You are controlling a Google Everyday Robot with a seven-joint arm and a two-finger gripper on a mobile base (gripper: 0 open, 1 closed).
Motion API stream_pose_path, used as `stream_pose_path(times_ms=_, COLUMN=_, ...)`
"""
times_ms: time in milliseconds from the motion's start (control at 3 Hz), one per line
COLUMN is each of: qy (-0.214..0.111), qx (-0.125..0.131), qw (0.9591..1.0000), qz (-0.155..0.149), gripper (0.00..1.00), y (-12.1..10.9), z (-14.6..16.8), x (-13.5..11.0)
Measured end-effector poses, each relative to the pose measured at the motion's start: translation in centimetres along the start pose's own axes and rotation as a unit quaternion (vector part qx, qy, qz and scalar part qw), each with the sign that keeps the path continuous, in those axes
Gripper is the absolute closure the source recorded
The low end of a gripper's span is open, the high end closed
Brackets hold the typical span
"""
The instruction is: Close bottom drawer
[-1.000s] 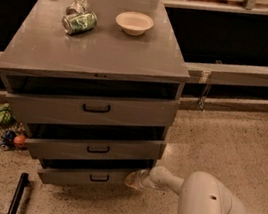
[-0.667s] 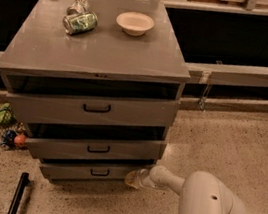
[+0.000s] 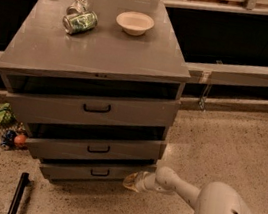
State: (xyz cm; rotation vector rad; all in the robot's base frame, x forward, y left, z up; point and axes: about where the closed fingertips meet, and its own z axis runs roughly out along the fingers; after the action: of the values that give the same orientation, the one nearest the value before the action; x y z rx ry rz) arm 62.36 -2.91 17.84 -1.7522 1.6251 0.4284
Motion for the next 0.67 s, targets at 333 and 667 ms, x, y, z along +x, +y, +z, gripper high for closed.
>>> stream_pose_path(times_ms=333, qy=-0.028, qx=0.027, qw=0.9981, qz=0.047, gripper=1.0, y=0.2, z=-4.4, x=-2.2)
stream_pose_path(times_ms=667, qy=-0.054, qx=0.073, qw=0.9905, qz=0.104, gripper=0.88, y=0.7, z=-9.5, x=-5.6)
